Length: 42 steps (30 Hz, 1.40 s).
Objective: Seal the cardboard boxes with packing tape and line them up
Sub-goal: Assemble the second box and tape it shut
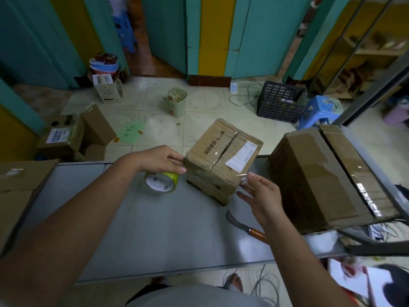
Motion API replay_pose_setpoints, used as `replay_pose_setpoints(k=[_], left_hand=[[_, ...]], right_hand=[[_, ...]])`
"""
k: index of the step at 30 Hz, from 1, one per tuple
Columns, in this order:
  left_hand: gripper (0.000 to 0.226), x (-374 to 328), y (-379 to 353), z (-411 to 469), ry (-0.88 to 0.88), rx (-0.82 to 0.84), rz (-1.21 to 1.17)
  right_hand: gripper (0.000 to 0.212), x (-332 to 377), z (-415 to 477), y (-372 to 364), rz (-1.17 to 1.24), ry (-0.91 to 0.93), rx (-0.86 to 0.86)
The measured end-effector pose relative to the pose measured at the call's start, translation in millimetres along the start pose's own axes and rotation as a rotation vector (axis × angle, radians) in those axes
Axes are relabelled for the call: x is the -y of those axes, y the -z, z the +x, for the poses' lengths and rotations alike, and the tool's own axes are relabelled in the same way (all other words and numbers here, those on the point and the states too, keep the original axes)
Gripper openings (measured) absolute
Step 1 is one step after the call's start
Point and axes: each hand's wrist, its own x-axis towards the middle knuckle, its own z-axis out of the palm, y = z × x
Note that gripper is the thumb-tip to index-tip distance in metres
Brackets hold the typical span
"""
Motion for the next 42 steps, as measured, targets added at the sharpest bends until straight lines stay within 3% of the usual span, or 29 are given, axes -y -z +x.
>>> replay_pose_setpoints(k=[6, 12, 22, 24, 27, 31, 34, 42], left_hand=[[0.036, -3.0, -25.9, -23.0, -0.013, -0.129, 0.027], [0.030, 0.3, -51.6, -41.5, 0.030, -0.187, -0.023], [0.043, 5.9, -47.1, -59.9, 0.080, -0.384, 0.094], [0.059, 6.0, -46.9, -69.1, 0.023, -0.275, -0.002], [0.050, 6.6, -48.9, -83.8, -0.132, -0.167, -0.270], [0.046, 11.3, -56.9, -84.5, -0.228, -0.303, -0.445], [0.053, 12.2, -50.9, -73.9, -0.162, -0.426, -0.237], [0.065, 21.7, -24.7, -51.4, 0.100, -0.434, 0.198]], right_hand=[[0.022, 13.9, 20.2, 2.1, -0.081, 0.012, 0.060], [0.026, 33.4, 36.5, 10.1, -0.269, 0.032, 0.250], [0.019, 25.5, 28.9, 19.3, -0.492, 0.216, 0.202], [0.019, 26.3, 27.2, 23.4, -0.475, 0.236, 0.185], [0.019, 30.1, 25.4, 30.6, -0.391, 0.223, 0.189], [0.018, 35.0, 22.7, 36.6, -0.258, 0.149, 0.229], [0.021, 35.0, 22.9, 38.0, -0.271, 0.157, 0.231], [0.014, 25.1, 27.1, 44.4, -0.266, 0.129, 0.140]])
